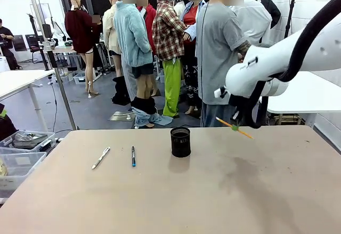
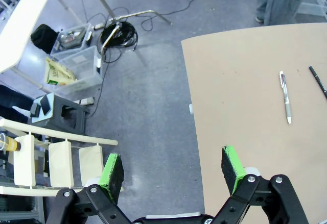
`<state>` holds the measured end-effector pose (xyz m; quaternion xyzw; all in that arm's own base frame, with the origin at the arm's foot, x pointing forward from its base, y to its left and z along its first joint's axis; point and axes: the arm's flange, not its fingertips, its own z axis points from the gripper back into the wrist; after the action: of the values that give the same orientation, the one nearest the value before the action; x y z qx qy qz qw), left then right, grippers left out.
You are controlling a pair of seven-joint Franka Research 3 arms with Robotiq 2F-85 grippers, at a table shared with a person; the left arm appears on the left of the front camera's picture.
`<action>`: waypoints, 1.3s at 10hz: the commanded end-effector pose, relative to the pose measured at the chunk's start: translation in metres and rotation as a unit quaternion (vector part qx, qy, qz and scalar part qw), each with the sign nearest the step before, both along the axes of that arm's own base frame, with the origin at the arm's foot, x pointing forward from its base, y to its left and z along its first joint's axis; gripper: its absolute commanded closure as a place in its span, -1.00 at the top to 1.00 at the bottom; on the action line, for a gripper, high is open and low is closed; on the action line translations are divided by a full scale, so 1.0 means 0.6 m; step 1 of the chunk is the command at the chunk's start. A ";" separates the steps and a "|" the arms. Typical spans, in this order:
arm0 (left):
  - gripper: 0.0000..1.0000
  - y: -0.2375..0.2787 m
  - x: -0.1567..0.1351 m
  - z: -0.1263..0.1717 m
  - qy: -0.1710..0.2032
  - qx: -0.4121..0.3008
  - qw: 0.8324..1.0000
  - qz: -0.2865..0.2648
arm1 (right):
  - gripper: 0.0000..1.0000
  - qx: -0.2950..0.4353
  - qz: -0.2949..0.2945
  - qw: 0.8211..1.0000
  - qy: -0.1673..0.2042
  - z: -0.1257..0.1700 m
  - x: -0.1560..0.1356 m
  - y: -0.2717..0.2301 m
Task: Place the pens into the pen holder.
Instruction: Pick up a writing instrument from the table and place it into the Pen holder.
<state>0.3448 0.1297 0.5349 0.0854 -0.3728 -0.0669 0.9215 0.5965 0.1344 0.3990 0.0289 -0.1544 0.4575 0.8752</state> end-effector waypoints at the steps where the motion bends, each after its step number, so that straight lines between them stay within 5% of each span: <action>1: 1.00 0.003 -0.001 0.000 0.000 0.002 1.000 0.000 | -1.00 0.113 0.128 0.984 -0.042 0.022 -0.039 -0.003; 4: 1.00 0.003 -0.001 0.000 0.000 0.002 1.000 0.000 | -1.00 0.266 0.230 0.928 -0.125 0.055 -0.035 0.061; 6: 1.00 0.003 -0.001 0.000 0.000 0.002 1.000 0.000 | -1.00 0.317 0.261 0.901 -0.139 0.065 -0.036 0.091; 13: 1.00 0.003 -0.001 0.000 0.000 0.002 1.000 0.000 | -1.00 0.353 0.310 0.879 -0.084 0.014 0.040 0.188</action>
<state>0.3448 0.1297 0.5349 0.0854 -0.3729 -0.0669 0.9215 0.6074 0.2443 0.4028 0.3345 -0.3715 0.6196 0.6052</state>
